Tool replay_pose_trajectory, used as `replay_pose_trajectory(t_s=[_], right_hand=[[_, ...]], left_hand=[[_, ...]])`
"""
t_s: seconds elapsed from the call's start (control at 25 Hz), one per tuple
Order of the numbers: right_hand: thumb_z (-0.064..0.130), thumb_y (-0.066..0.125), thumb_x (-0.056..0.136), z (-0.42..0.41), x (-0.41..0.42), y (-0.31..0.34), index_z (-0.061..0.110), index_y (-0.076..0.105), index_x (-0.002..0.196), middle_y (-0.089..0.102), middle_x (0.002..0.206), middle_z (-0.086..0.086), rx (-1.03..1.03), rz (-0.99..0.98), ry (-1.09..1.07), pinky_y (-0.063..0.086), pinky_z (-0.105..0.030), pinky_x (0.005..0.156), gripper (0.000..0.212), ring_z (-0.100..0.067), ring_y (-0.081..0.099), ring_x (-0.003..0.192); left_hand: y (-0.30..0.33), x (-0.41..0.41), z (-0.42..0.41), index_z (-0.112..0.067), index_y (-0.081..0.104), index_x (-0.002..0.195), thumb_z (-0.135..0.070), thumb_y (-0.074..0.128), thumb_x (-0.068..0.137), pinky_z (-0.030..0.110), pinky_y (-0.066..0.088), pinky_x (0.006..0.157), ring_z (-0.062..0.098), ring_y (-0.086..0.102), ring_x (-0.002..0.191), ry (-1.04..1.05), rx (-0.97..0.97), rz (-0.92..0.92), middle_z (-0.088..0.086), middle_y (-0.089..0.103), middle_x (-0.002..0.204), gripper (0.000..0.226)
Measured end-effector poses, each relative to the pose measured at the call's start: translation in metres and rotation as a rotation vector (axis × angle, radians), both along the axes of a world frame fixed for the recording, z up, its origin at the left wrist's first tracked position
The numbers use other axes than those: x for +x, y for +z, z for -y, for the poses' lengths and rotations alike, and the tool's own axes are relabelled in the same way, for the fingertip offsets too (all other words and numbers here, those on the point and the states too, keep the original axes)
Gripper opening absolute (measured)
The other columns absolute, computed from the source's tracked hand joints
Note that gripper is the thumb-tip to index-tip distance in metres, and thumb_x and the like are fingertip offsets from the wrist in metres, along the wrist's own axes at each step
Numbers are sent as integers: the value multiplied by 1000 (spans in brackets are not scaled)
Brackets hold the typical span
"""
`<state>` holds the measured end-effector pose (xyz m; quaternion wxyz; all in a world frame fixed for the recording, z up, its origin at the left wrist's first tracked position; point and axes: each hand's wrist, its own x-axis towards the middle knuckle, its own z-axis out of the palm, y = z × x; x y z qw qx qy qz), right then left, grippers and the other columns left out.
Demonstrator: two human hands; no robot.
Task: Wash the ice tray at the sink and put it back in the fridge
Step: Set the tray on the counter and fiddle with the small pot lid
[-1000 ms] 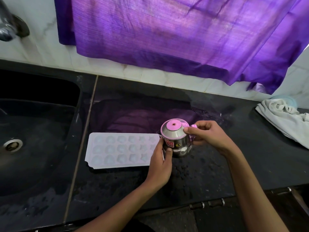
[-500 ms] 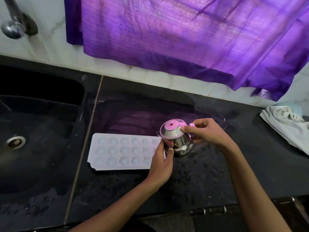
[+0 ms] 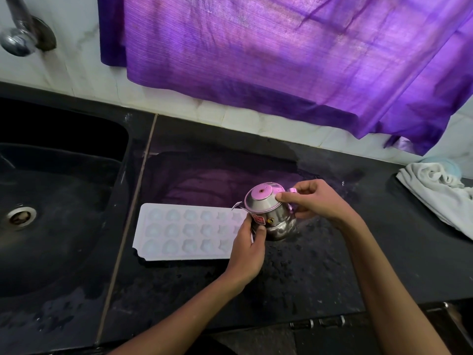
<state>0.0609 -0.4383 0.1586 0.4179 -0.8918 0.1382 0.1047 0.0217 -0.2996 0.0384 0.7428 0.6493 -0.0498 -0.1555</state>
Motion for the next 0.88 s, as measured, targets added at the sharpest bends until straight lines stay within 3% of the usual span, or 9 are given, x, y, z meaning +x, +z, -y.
replay_pose_trajectory(t_s=[0.56, 0.72, 0.88], right_hand=[[30, 79, 72, -1, 1, 2, 9, 68, 73, 63, 62, -4, 41, 5, 1, 50, -19, 53, 23, -5, 60, 52], [31, 78, 71, 2, -3, 0, 4, 69, 79, 68, 79, -17, 97, 30, -21, 58, -25, 62, 30, -16, 67, 68], [30, 77, 70, 4, -10, 0, -4, 68, 88, 69, 95, -26, 122, 61, -23, 59, -26, 65, 39, -26, 68, 80]], left_hand=[[6, 0, -2, -24, 38, 139, -22, 40, 99, 31, 36, 109, 2, 45, 123, 21, -2, 18, -11, 51, 133, 40], [10, -2, -4, -27, 31, 141, -21, 40, 99, 19, 32, 106, -7, 39, 121, 45, 17, 54, -17, 44, 135, 44], [13, -8, -4, -26, 24, 144, -22, 41, 98, -8, 25, 85, -25, 31, 109, 61, 55, 97, -23, 36, 132, 49]])
